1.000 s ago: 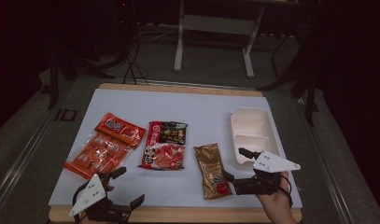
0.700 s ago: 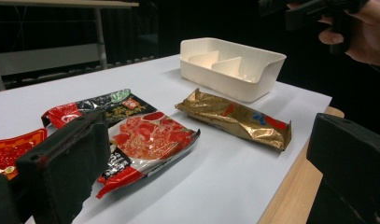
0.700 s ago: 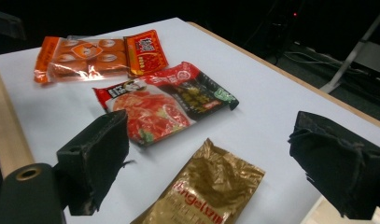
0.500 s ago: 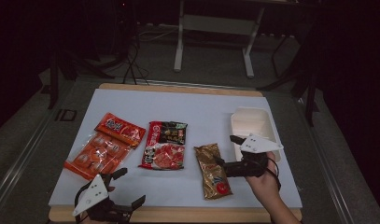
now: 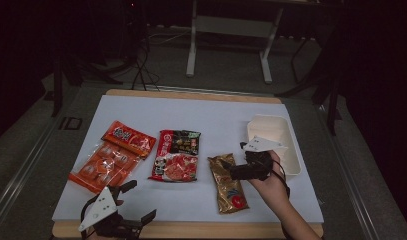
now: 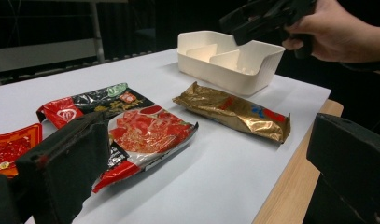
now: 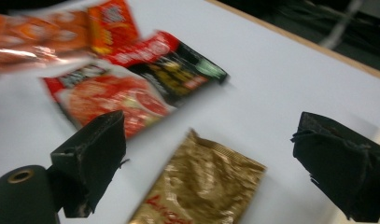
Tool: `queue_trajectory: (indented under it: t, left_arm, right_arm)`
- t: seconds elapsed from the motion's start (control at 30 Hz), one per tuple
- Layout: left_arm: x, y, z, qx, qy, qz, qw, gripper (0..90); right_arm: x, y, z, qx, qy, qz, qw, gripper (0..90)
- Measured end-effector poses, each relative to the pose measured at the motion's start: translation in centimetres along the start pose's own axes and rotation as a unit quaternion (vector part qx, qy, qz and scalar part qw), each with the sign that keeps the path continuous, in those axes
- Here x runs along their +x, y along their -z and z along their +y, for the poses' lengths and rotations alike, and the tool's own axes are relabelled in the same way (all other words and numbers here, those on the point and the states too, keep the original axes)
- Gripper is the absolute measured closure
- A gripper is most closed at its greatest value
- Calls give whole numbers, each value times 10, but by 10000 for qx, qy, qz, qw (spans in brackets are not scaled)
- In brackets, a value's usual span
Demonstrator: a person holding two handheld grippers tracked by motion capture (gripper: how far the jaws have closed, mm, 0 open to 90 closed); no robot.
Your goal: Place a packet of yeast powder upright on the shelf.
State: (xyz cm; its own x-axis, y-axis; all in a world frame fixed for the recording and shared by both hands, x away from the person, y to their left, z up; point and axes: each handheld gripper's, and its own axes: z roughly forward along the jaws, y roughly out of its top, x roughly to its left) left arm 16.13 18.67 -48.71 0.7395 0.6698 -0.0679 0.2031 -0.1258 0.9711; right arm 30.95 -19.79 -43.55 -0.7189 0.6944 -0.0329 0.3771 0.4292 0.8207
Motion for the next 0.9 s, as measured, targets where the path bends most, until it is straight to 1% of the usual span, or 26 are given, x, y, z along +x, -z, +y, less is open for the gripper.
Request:
queue_trajectory:
  t: [0.03, 0.07, 0.13, 0.17, 0.2, 0.23, 0.27, 0.33, 0.4, 0.43, 0.47, 0.5, 0.53, 0.57, 0.6, 0.63, 0.7, 0.77, 0.83, 0.9]
  left_arm:
    - [0, 0, 0, 0, 2, 4, 10000, 3]
    - [1, 1, 0, -10, 4, 10, 10000, 3]
    - [1, 1, 0, -7, 11, 22, 10000, 3]
    - [1, 1, 0, -7, 11, 22, 10000, 3]
    - [2, 1, 0, -14, 24, 22, 10000, 3]
    - [2, 1, 0, -8, 22, 25, 10000, 3]
    - [2, 1, 0, 0, 21, 28, 10000, 3]
    - [1, 1, 0, 10, 18, 7, 10000, 3]
    - [1, 1, 0, 28, 5, 1, 10000, 3]
    - [1, 1, 0, 33, 1, 1, 10000, 3]
    - [1, 1, 0, 33, 1, 1, 10000, 3]
    - [1, 1, -1, 53, -4, -5, 10000, 3]
    - [1, 1, -1, 53, -4, -5, 10000, 3]
    - [1, 1, -1, 69, -5, 10, 10000, 3]
    - [1, 1, -1, 69, -5, 10, 10000, 3]
    - [1, 1, -1, 64, 8, 8, 10000, 3]
    - [1, 1, -1, 65, -1, 12, 10000, 3]
    - [1, 1, -1, 68, -1, 6, 10000, 3]
    - [1, 0, -1, 81, -7, -18, 10000, 3]
    - [1, 1, -1, 58, 4, -52, 10000, 3]
  right_arm:
    - [-3, -6, 0, 155, -154, -15, 9998, 97]
    - [-3, -9, 0, 206, -204, -76, 9996, 111]
    - [-4, -15, -1, 324, -263, -67, 9991, 131]
    - [-4, -15, -1, 324, -263, -67, 9991, 131]
    - [-4, -23, -3, 495, -383, -101, 9980, 138]
    - [-4, -26, -3, 552, -440, -88, 9975, 143]
    - [-3, -29, -4, 620, -498, -147, 9967, 146]
    - [-3, -36, -4, 717, -534, -178, 9958, 146]
    - [-2, -43, -4, 840, -592, -275, 9943, 146]
    - [-3, -47, -5, 888, -615, -264, 9938, 146]
    - [-3, -47, -5, 888, -615, -264, 9938, 146]
    - [-3, -54, -5, 990, -620, -397, 9924, 148]
    - [-3, -54, -5, 990, -620, -397, 9924, 148]
    - [-5, -60, -6, 1052, -757, -460, 9905, 161]
    - [-6, -62, -6, 1089, -766, -499, 9898, 161]
    - [-7, -65, -7, 1150, -816, -541, 9885, 161]
    - [-10, -71, -9, 1221, -1034, -515, 9858, 161]
    - [-10, -71, -9, 1221, -1034, -515, 9858, 161]
    - [-11, -80, -11, 1350, -1119, -660, 9823, 160]
    - [-11, -84, -13, 1386, -1096, -769, 9813, 160]
